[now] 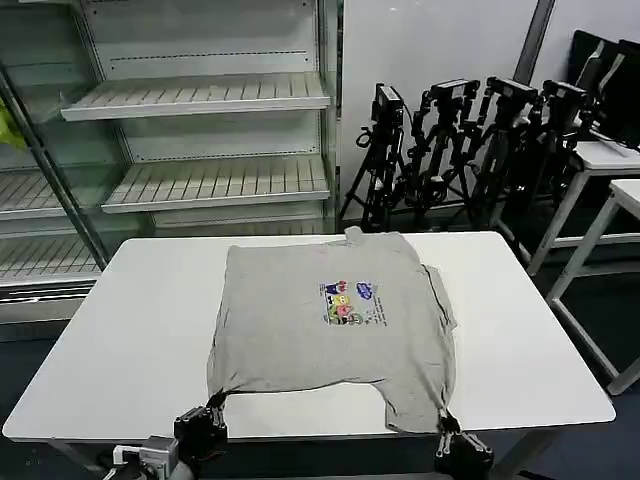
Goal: Fold and organize the clothes.
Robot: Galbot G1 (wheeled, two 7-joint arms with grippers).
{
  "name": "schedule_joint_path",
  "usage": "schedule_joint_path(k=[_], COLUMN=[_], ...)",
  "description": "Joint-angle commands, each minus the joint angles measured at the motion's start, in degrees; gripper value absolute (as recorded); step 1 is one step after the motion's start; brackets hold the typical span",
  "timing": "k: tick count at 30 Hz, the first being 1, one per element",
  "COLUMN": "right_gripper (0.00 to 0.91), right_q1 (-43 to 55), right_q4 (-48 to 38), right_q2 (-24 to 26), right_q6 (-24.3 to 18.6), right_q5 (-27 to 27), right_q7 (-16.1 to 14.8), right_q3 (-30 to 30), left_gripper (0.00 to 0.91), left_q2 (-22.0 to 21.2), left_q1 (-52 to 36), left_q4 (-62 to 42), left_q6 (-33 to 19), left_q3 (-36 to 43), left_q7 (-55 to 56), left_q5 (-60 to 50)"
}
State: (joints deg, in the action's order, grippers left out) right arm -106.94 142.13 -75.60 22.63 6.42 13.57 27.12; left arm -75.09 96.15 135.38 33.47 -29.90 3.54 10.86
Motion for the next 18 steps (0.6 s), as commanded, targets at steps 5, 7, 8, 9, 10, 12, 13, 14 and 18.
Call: schedule_joint_path(k=[5,7,8,9,10,12,13,14,18], right_gripper=[0.000,0.000,0.000,0.000,0.000,0.000,0.000,0.000,0.000], right_q1=[1.1,2.6,4.9,10.4,12.0,15.5,17.0,19.5,27.9], right_q4=[6.5,5.8,5.2,2.9,1.8,-0.7,-2.0,-4.1,-10.3], right_q2=[0.9,1.1,1.4,1.9,1.9,3.0,3.5,4.1,6.2], right_q6=[-0.5,-1.0,-0.9,1.1,1.6,2.2,2.5,2.9,4.0], right_q5=[2.7,2.8,3.9,5.5,5.7,7.0,7.8,8.3,11.2], right_q7=[0.4,0.7,0.8,1.0,1.1,1.5,1.6,1.8,2.8], right_q3=[1.7,1.7,1.8,2.1,2.0,1.9,2.0,2.0,1.7], left_gripper=[0.010,0.010,0.010,0.010,0.010,0.010,0.010,0.010,0.010], left_q2=[1.5,1.5,1.7,2.2,2.5,3.2,3.3,3.8,5.4], left_q1=[0.7,0.2,-1.3,-4.3,-5.7,-7.9,-8.6,-10.5,-16.1], left_q4=[9.3,9.3,8.6,5.5,4.2,1.0,1.0,-1.3,-6.8], left_q6=[-0.5,-0.5,-0.4,-0.4,-0.4,-0.4,-0.4,-0.5,-0.5], left_q3=[-1.0,-0.6,-0.2,0.2,0.5,1.3,1.9,2.2,3.6], left_q7=[-0.3,-0.2,0.0,-0.3,-0.4,-0.4,-0.4,-0.4,-0.4], left_q5=[0.6,0.5,1.1,1.2,1.2,1.4,1.5,1.6,3.5])
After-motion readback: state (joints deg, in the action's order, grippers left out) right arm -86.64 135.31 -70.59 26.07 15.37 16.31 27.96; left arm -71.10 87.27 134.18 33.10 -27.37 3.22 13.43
